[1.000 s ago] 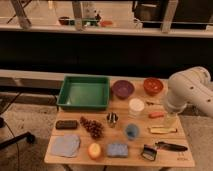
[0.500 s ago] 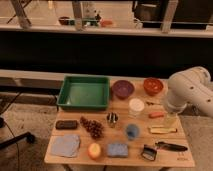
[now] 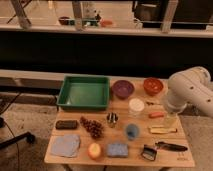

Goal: Place sponge in plastic cup

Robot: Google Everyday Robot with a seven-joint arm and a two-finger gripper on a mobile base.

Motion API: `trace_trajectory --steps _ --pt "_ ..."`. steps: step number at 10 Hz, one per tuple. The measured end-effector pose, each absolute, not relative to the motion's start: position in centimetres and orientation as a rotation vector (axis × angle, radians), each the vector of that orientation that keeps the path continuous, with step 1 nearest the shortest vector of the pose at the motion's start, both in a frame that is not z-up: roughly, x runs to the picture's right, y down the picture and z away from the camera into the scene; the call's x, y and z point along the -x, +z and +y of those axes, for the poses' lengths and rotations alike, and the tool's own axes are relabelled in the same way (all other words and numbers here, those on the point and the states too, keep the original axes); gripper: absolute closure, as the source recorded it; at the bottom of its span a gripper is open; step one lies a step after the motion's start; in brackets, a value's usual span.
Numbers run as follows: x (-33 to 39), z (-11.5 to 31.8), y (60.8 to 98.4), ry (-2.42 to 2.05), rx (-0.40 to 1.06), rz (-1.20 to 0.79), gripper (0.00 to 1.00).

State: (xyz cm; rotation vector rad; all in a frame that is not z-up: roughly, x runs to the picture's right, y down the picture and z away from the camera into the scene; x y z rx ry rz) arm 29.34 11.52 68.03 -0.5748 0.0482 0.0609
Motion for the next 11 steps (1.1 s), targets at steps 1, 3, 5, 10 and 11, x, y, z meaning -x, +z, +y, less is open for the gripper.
trace_trajectory --steps 1,3,5,10,11 --pt "-29.3 11.5 68.0 0.061 0.575 0.048 0.2" --pt "-29.3 11.5 68.0 0.061 0.575 0.048 0.2" --pt "-29.3 11.5 68.0 0.061 0.575 0.048 0.2" --pt "-29.0 11.9 68.0 0.057 0.57 0.048 0.2" --pt "-28.3 12.2 67.8 0.047 0.562 0.045 0.2"
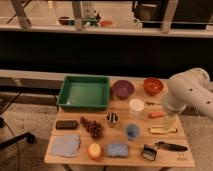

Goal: Place sponge in plastic cup

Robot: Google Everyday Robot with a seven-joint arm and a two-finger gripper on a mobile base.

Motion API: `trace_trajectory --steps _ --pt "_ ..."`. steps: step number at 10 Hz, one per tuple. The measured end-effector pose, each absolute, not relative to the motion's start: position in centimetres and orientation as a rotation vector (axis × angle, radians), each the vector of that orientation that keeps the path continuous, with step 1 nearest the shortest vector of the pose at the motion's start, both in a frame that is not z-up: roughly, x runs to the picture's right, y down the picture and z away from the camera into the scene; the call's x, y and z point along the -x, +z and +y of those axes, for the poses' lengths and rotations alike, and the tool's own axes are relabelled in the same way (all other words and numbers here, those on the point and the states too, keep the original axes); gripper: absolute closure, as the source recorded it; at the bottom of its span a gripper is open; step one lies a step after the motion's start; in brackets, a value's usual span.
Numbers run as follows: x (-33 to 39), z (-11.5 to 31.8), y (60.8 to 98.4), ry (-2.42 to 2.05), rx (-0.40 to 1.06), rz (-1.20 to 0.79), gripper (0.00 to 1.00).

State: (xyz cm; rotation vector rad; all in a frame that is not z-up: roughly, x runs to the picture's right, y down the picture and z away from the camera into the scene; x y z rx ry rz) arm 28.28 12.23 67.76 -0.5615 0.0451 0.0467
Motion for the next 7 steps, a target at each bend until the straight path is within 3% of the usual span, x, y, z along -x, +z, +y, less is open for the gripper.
trace_trajectory --steps 7 --pt "-21.3 16.6 65.4 -0.067 0.572 -0.035 0.2"
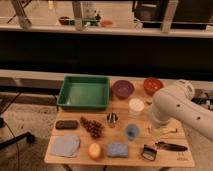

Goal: Place sponge in plastic cup

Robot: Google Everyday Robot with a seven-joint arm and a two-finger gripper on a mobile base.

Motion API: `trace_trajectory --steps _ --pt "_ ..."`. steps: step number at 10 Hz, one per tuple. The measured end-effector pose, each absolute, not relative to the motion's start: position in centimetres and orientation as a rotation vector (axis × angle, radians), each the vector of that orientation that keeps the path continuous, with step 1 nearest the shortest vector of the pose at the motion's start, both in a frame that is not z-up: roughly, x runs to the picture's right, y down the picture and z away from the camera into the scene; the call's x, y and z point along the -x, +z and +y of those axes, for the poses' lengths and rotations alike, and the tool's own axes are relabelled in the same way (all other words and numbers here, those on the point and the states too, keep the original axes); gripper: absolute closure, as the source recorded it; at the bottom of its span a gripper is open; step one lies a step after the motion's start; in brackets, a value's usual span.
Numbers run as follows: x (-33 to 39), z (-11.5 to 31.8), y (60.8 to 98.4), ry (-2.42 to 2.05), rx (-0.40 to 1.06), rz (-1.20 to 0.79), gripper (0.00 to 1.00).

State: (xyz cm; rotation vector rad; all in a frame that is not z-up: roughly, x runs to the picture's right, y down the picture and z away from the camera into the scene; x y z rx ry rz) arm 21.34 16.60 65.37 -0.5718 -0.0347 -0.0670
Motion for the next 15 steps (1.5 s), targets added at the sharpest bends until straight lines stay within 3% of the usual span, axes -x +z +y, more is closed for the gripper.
trace_trajectory --steps 4,12,15 --pt "-19.5 20.0 63.8 -0.071 0.652 -0.106 0.2" --pt "-19.4 20.0 63.9 -0.076 0.649 -0.11 0.2" --pt "-17.8 22.4 63.0 -0.091 0.68 -0.132 0.2"
